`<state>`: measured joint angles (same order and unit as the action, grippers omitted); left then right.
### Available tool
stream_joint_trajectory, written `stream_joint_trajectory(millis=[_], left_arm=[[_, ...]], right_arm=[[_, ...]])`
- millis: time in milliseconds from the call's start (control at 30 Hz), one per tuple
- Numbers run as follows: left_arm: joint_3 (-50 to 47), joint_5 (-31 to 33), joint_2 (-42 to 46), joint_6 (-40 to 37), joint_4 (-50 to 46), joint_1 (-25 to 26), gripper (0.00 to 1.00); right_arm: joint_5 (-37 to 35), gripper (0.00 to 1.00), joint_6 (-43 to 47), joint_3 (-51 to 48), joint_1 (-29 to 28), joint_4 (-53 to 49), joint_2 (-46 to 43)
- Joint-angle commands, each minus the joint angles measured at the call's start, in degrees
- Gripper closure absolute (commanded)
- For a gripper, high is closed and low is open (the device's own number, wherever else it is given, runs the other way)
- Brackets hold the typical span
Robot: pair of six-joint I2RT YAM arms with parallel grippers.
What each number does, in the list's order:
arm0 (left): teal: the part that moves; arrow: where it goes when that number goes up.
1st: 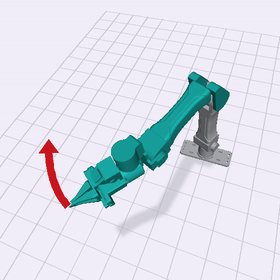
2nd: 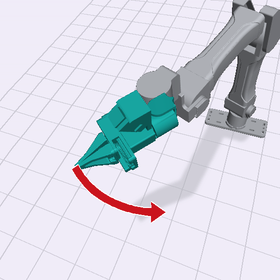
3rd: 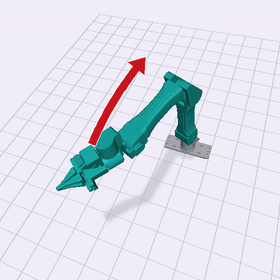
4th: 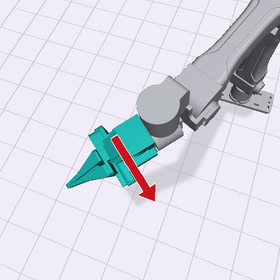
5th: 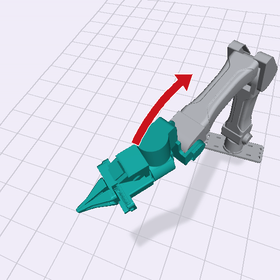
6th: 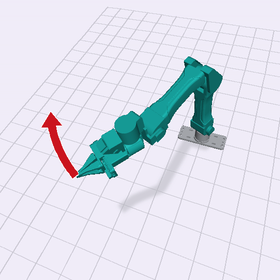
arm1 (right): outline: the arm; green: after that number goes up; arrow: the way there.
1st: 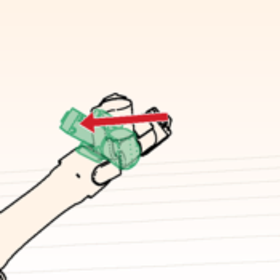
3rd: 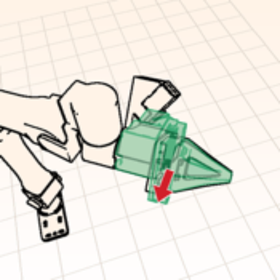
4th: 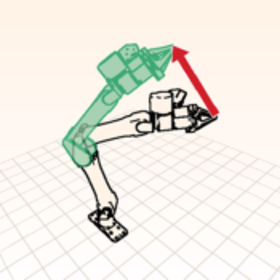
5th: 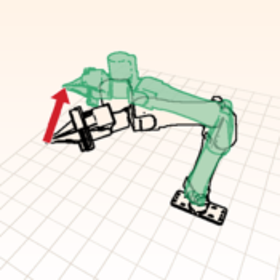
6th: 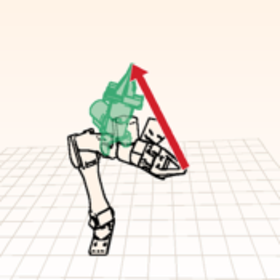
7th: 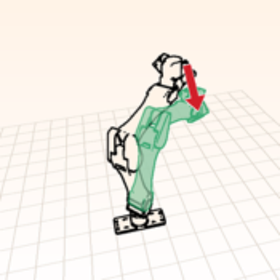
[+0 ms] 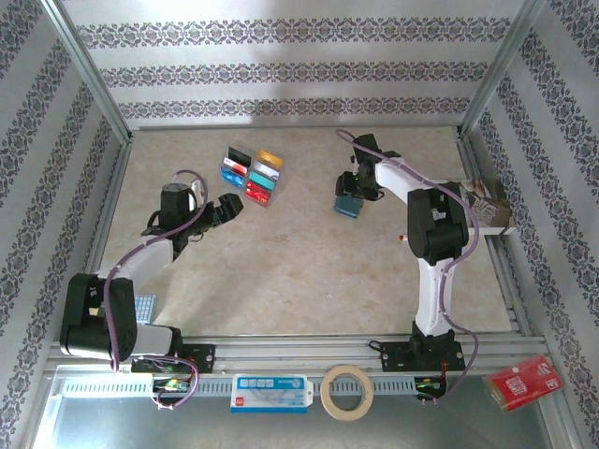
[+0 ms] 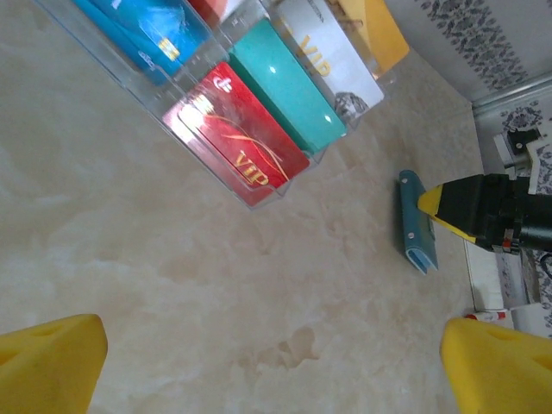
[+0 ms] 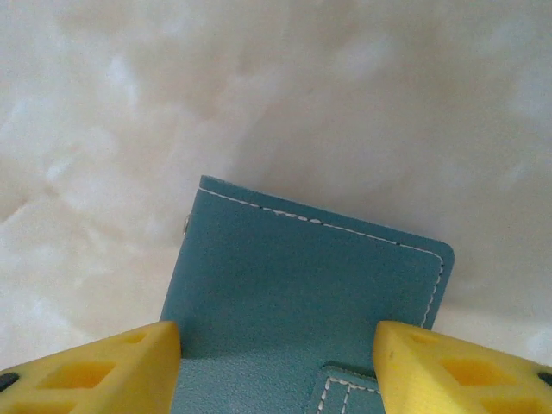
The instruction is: Take the credit cards out of the card holder
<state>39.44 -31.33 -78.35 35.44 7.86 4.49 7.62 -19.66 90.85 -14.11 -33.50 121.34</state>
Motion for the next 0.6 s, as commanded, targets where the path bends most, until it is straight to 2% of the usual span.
stream_joint_trajectory(millis=[0, 267, 433, 567], left_arm=[[2.8, -1.2, -1.5, 1.6, 3.1, 2.1, 0.01], [4.7, 0.3, -6.7, 4.5, 2.9, 9.5, 0.07], [3.4, 2.5, -7.4, 7.5, 3.6, 13.7, 0.11], [0.4, 2.9, -6.6, 10.5, 6.1, 14.3, 0.14]], right_arm=[[2.5, 0.38, 1.7, -2.7, -2.5, -4.8, -1.9], [6.8, 0.41, 2.9, -8.0, -11.7, -3.6, -6.2], [9.2, 0.41, -0.5, -14.9, -17.8, 4.5, -11.8], [8.3, 0.44, -6.4, -20.5, -17.7, 14.3, -18.5]])
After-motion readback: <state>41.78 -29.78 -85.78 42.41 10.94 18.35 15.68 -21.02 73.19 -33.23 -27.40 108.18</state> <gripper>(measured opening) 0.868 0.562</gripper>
